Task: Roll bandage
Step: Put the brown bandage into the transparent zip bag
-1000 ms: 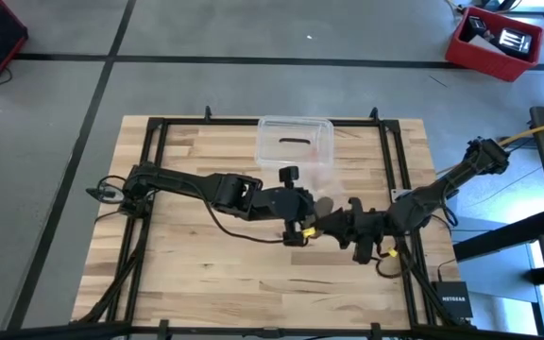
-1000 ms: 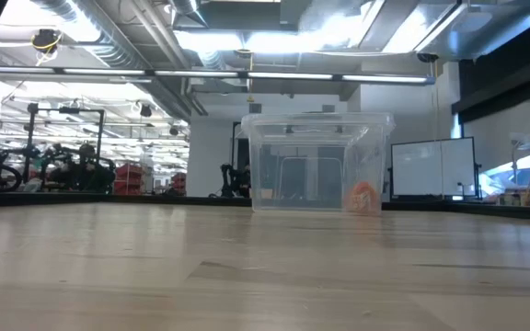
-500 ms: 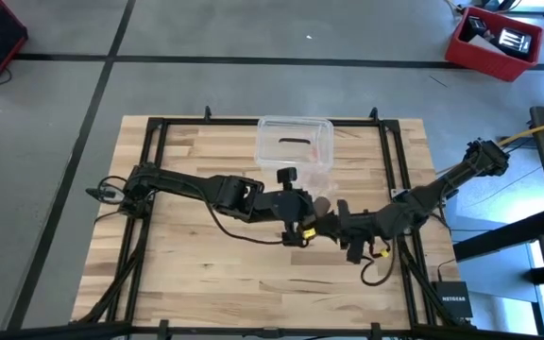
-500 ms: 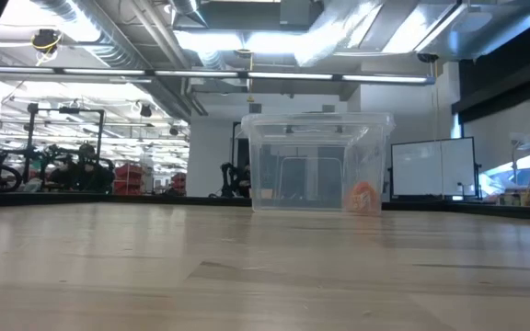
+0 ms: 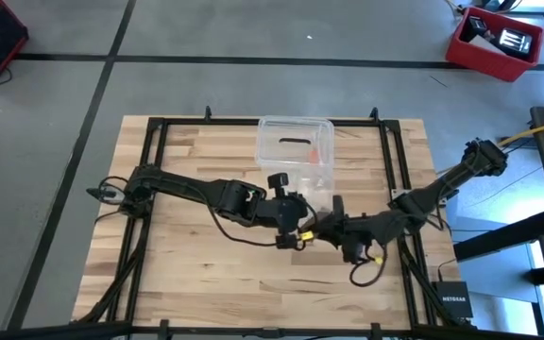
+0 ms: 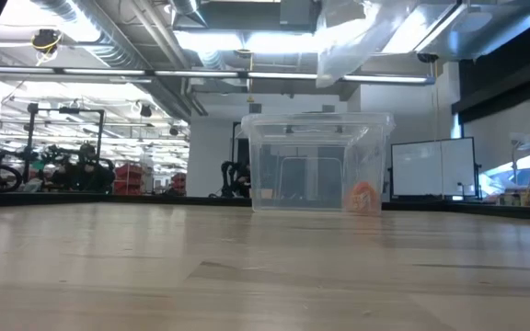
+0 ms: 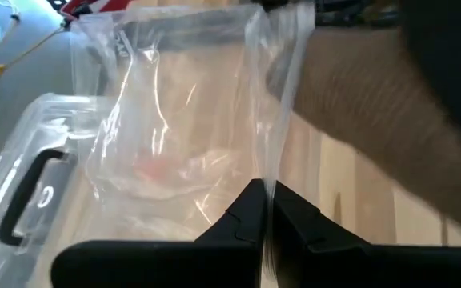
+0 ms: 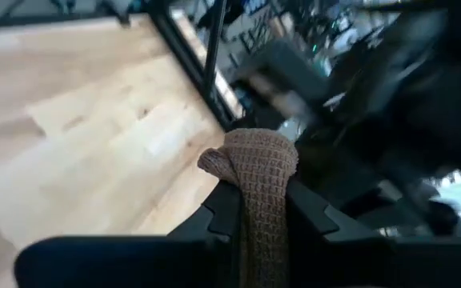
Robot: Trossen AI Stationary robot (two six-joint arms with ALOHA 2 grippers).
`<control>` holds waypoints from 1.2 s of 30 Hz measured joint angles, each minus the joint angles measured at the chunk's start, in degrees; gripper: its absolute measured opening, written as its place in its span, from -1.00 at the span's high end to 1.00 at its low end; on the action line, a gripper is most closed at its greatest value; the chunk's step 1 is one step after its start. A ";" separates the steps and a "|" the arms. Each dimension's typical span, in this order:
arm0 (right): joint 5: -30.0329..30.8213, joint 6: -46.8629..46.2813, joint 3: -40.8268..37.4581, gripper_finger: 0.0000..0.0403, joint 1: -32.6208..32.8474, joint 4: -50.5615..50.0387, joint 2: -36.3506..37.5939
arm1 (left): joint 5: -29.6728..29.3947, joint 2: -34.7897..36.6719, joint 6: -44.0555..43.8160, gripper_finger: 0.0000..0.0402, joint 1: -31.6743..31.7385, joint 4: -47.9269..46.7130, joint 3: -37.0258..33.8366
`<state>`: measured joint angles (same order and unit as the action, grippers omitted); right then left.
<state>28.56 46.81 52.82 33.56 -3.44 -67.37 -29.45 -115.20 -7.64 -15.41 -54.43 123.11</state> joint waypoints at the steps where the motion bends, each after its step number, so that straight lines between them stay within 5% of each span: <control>1: -0.27 0.12 0.00 0.72 0.43 1.30 0.00 | 0.11 -0.09 -0.02 0.99 -0.23 -0.02 0.00; 19: -16.46 -0.76 0.02 0.72 0.48 25.69 -1.37 | 1.66 -0.10 -2.21 0.99 -2.81 1.12 0.00; 28: -16.09 14.74 0.04 0.72 -2.65 24.82 -7.32 | 3.93 -0.18 -0.43 0.99 -2.70 0.99 -0.13; 36: -15.52 13.02 0.26 0.72 -1.57 25.08 -8.59 | 4.21 -0.25 -0.08 0.99 -2.92 2.23 -0.13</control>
<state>13.04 59.83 53.08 31.99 21.64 -75.96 -25.25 -115.46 -7.73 -18.33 -52.20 122.98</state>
